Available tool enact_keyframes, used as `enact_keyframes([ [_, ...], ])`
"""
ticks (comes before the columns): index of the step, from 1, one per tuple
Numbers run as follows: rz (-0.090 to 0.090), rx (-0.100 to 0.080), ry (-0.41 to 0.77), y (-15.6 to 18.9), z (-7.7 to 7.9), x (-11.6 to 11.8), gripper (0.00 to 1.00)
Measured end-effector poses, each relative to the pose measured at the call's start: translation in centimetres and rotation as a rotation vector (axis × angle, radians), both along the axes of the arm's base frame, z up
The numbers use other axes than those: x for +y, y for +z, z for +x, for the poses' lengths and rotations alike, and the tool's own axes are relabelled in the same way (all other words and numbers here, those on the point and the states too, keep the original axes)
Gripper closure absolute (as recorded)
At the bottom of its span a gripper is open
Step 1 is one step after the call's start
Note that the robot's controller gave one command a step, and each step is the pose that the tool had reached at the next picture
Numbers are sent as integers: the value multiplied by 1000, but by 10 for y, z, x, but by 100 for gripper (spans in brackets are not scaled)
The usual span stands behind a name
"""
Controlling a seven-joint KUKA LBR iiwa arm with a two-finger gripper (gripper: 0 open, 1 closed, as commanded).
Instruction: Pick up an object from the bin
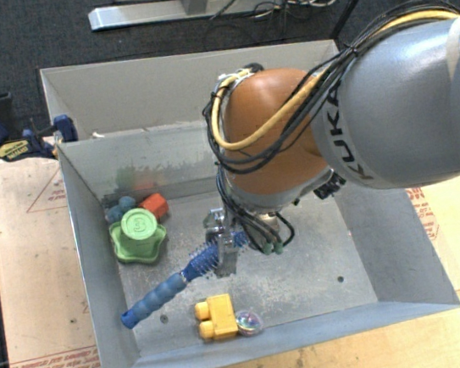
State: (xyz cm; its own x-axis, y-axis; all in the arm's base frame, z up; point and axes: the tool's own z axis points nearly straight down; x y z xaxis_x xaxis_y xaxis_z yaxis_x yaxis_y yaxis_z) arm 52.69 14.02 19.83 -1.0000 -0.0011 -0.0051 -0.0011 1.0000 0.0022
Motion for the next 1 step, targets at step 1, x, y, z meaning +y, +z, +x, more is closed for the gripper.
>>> enact_keyframes([
  [1, 0, -4, 43, 81, -4, 1, 100],
])
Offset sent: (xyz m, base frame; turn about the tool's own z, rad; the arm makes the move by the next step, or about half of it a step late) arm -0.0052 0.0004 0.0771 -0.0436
